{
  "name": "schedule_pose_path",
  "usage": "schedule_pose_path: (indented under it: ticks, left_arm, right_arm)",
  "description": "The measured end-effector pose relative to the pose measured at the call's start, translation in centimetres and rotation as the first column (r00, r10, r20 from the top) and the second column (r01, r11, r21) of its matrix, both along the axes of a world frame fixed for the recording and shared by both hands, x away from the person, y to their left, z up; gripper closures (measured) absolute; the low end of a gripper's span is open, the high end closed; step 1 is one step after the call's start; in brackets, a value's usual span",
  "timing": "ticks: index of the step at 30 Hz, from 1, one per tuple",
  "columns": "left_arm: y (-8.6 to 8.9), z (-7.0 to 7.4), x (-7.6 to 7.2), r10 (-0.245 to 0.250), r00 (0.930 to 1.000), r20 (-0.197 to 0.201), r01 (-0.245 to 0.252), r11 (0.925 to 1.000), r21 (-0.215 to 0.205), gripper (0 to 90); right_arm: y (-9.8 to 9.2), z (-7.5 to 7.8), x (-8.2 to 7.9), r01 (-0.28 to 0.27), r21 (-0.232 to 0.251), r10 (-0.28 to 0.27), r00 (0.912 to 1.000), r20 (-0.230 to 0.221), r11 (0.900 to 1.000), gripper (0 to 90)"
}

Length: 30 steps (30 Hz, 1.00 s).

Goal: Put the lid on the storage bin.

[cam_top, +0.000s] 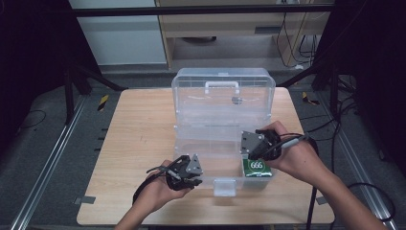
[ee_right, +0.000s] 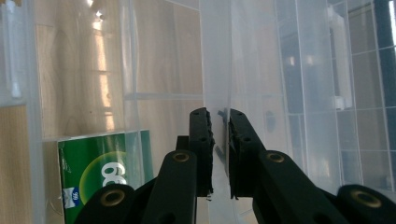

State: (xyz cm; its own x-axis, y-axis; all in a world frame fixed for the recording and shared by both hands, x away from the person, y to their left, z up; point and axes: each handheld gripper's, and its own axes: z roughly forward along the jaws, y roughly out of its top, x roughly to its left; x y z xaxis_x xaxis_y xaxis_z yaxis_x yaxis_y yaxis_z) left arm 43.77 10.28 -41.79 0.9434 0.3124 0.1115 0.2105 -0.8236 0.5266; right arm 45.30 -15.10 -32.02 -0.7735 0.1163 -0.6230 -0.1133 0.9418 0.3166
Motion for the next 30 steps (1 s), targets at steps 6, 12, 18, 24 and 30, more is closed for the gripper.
schedule_pose_path:
  ticks: [6,12,18,24,30]
  left_arm:
    - [0.0,0.0,0.0,0.001,1.0,-0.001,-0.001,1.0,-0.003,75.3]
    - [0.1,-0.1,0.0,0.0,1.0,0.0,0.0,1.0,-0.008,75.1]
    - [0.2,-0.1,0.0,0.0,1.0,0.003,0.0,0.9999,-0.013,74.9]
    - [0.2,-0.1,-0.1,0.001,1.0,0.004,-0.001,0.9999,-0.011,74.5]
    - [0.1,-0.2,-0.3,0.017,0.9999,-0.004,-0.017,0.9998,-0.01,74.4]
  right_arm:
    - [-0.1,-0.2,-0.5,0.0,0.008,0.0,1.0,-0.009,1.0,81.7]
    - [-0.3,-0.4,-0.7,-0.009,0.014,0.009,0.9998,-0.019,1.0,81.6]
    - [-0.3,-0.5,-1.0,-0.012,0.015,0.012,0.9996,-0.027,1.0,81.5]
    - [-0.3,-0.6,-1.2,-0.012,0.013,0.013,0.9994,-0.031,1.0,81.5]
    - [-0.3,-0.7,-1.4,-0.017,0.015,0.017,0.9994,-0.031,1.0,81.2]
